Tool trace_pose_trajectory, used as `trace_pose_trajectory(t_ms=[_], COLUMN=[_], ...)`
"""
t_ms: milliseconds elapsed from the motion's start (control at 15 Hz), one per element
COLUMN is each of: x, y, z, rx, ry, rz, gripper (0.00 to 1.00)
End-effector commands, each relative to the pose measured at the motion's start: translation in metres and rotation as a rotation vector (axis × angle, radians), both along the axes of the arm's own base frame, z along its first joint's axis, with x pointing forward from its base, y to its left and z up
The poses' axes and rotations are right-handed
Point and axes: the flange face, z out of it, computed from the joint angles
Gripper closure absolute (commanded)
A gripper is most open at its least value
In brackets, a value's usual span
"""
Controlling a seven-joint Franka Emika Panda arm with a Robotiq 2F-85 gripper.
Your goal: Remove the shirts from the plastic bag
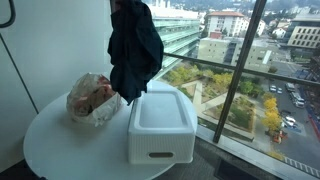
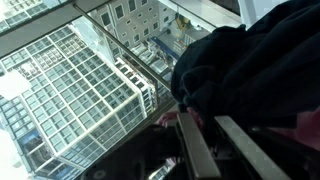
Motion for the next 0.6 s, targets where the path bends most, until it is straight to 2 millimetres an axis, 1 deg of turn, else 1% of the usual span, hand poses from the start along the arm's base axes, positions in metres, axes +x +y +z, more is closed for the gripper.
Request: trace_pose_trajectory(t_ms=[0, 67, 133, 333, 467, 533], x=[-0.021, -0.026, -0.033, -0.054, -0.07, -0.081], y=[-0.053, -0.066, -0.077, -0.099, -0.112, -0.118], z=[-0.045, -0.067, -0.098, -0.181, -0.238, -0.265], rx=[-0.06, -0.046, -0.023, 0.08, 0.13, 0.147], ry=[0.042, 0.08, 0.121, 0.226, 0.243, 0.229], rz=[-0.118, -0.144, -0.153, -0.195, -0.211, -0.203], gripper=[0.94, 0.94, 0.94, 0.94, 0.95, 0.57])
